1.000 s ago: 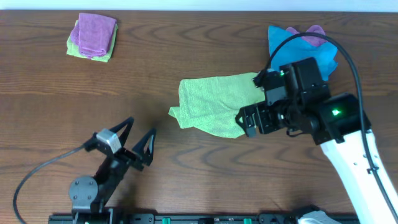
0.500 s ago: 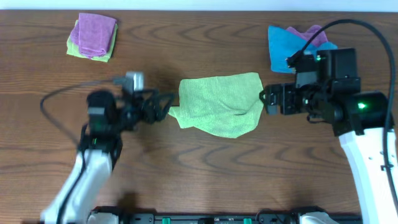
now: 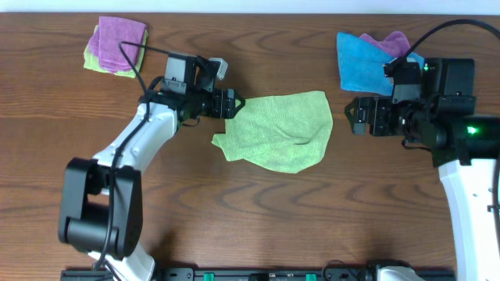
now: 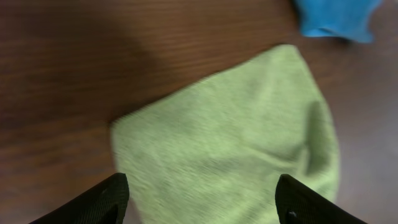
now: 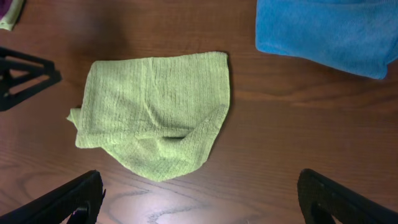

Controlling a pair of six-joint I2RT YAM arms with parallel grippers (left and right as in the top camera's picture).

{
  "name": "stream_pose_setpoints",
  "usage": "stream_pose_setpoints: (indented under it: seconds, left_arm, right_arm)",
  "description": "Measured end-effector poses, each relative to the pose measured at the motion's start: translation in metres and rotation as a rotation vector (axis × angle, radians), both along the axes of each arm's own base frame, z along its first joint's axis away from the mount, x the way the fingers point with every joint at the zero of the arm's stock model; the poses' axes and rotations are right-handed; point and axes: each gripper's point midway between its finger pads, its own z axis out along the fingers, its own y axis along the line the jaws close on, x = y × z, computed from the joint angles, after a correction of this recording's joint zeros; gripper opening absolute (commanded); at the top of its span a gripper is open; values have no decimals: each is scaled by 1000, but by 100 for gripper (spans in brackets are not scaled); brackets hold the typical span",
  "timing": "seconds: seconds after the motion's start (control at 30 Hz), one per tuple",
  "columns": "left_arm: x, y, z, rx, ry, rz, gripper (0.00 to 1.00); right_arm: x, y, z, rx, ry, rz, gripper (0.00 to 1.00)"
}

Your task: Fold the cloth

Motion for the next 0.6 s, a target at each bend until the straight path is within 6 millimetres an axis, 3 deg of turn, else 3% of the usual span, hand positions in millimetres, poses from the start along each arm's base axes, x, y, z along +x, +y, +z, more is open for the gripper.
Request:
stream_pose_setpoints:
  seconds: [0.13,0.33,0.6]
  left_arm:
    - [9,7,-22,64,11,17,75]
    - [6,11,-61,103,86,20,73]
    - [7,8,-73,89,103,14,71]
  right_arm:
    - [0,0,0,-2,-1,2,99]
    - [0,0,0,-3,-1,4,99]
    - [0,0,0,-3,-2,9,99]
